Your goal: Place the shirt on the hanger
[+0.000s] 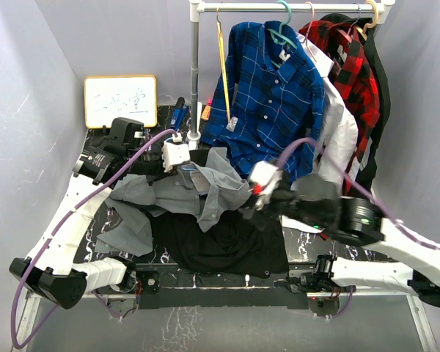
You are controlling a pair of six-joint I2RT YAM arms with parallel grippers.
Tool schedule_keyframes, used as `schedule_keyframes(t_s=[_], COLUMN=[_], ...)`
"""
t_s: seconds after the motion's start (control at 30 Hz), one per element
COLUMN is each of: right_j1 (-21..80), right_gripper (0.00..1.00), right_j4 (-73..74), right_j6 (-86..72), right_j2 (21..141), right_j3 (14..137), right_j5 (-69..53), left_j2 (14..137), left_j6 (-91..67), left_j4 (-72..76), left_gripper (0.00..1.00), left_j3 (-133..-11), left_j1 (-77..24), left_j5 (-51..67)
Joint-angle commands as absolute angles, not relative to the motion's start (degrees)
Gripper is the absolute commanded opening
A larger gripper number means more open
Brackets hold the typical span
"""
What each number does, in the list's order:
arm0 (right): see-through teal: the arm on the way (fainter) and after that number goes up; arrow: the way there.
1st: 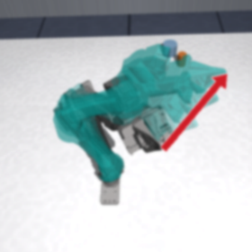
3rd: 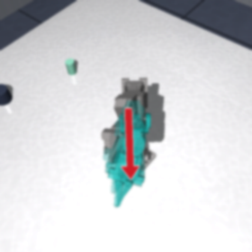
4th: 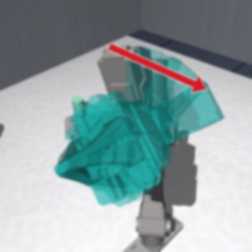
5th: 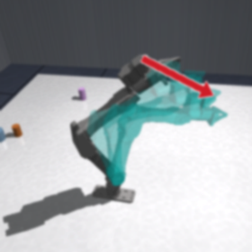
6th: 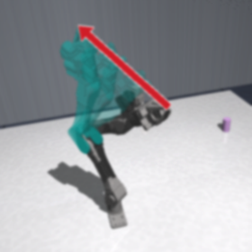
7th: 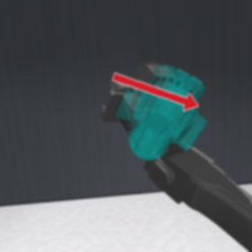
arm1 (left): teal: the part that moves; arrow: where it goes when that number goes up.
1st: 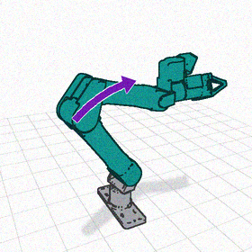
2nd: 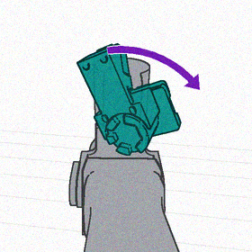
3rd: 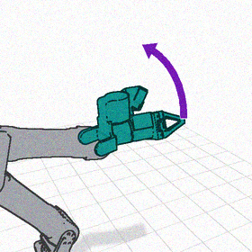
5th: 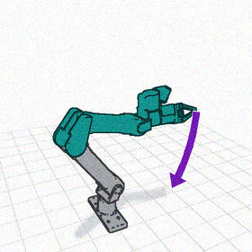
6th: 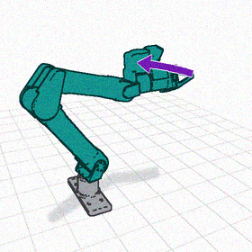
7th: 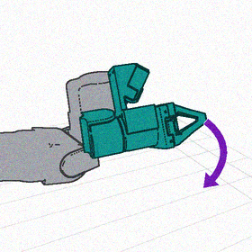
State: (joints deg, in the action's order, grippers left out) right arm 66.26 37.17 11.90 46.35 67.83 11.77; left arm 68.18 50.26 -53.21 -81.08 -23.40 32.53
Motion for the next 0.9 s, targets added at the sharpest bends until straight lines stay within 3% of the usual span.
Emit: schedule_keyframes(t_s=[0.0,0.37,0.87], right_j1=[66.3,66.4,66.4], right_gripper=[0.98,0.96,0.81], right_j4=[38.9,26.9,18.4], right_j6=[26.7,29.9,24.9], right_j2=[49.7,53.0,58.8], right_j3=[63.7,59.1,57.2], right_j5=[7.0,7.3,-0.8], left_j2=[67.0,65.9,66.2], left_j6=[54.4,58.4,58.6], left_j4=[-56.3,-63.2,-65.1], left_gripper=[0.0,0.0,0.0], left_j3=[-81.2,-82.1,-83.6], left_j1=[-23.5,-23.6,-23.6], left_j5=[36.5,43.4,47.3])
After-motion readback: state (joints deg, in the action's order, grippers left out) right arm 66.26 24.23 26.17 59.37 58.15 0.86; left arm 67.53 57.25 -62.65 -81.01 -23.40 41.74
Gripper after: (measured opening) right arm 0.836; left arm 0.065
